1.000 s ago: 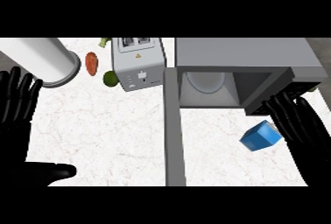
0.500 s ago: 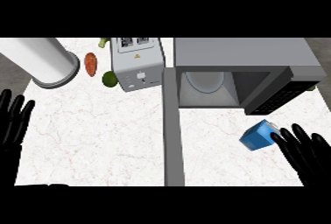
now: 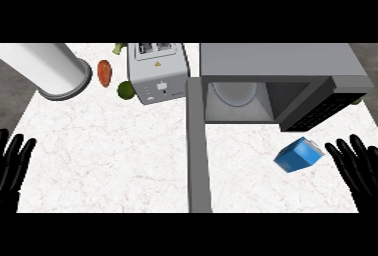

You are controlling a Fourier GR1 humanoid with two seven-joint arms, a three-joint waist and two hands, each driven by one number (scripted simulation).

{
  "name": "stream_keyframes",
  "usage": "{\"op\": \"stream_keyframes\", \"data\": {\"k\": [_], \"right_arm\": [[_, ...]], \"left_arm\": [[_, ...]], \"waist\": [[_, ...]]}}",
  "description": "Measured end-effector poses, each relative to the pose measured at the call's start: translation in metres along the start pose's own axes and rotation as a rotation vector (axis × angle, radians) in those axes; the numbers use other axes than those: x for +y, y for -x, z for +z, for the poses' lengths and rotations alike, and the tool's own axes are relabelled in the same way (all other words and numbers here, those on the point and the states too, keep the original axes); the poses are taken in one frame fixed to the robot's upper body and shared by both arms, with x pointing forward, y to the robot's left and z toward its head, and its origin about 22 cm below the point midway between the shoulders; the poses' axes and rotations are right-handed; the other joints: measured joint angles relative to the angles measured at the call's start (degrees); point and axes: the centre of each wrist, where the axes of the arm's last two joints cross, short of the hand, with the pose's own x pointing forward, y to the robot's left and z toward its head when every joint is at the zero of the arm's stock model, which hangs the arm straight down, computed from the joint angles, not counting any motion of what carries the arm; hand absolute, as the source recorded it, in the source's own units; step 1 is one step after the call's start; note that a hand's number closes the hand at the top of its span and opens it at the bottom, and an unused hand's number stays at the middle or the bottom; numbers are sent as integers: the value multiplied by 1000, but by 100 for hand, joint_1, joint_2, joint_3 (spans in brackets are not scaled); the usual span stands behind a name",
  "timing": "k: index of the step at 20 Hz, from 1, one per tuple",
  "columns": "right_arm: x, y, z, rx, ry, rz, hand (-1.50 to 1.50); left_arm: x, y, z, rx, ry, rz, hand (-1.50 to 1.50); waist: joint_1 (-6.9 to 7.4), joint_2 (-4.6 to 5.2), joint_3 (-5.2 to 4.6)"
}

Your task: Pick up the milk, place it into the microwave and close the microwave

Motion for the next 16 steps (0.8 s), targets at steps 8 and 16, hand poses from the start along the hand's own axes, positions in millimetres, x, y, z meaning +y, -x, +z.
{"op": "stream_keyframes", "data": {"k": [8,16], "right_arm": [[-11,31,-5,10,93,88,-150],[-29,71,-3,56,134,131,-150]], "left_arm": [[3,-4,21,7,1,-2,-150],[8,-10,34,6,2,-12,-150]], "waist": [[12,4,-1],[21,6,1]]}}
